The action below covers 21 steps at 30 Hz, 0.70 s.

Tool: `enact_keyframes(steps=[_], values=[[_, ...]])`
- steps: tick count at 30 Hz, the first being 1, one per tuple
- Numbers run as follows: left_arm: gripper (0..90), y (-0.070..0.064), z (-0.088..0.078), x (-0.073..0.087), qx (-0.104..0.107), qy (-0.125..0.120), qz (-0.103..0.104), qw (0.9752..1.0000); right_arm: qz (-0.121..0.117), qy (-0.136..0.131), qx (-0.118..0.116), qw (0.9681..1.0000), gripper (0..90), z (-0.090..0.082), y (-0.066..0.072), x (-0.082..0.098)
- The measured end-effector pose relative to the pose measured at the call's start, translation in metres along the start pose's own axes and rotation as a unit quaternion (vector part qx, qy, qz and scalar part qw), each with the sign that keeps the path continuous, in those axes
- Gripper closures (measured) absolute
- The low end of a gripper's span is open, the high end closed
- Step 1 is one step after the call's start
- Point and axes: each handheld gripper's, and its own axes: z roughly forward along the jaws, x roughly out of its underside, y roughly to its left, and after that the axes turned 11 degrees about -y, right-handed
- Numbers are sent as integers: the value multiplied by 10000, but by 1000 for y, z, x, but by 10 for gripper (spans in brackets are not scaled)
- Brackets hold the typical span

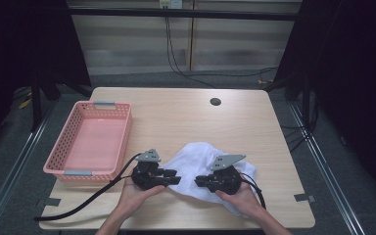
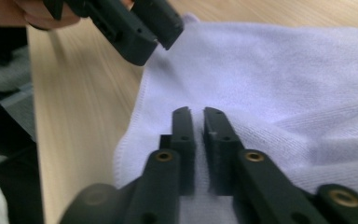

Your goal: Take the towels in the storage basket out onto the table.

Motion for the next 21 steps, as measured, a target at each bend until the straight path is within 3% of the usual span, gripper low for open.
enact_keyframes(steps=[5,6,7,9,11,13,15,17,19,20,21], values=[[631,-2,-9,-1,-6,-221,-39,9997,345,-595,133,9975,866,-22,-14,-15],[627,-4,-9,-2,-28,-273,-2,9996,305,-663,288,9969,866,-26,-16,-18],[627,-6,-8,-3,-60,-306,21,9995,305,-663,288,9969,866,-26,-16,-18],[622,-9,-5,-6,69,-380,34,9992,407,-872,462,9943,865,-38,-26,-23],[622,-13,1,-7,96,-359,46,9993,384,-864,536,9941,865,-39,-28,-23],[622,-19,5,-9,63,-354,245,9991,414,-853,654,9933,862,-43,-38,-22],[622,-22,10,-12,238,-368,227,9988,494,-913,788,9915,864,-48,-46,-21],[641,-26,17,-13,329,-247,292,9987,695,-898,925,9892,859,-52,-59,-15],[615,-28,28,-10,203,-19,415,9989,752,-790,903,9899,848,-50,-65,-9],[615,-26,36,-7,248,120,421,9987,752,-790,903,9899,848,-50,-65,-9],[568,-25,41,-5,115,231,469,9986,825,-715,846,9904,848,-48,-66,-3]])
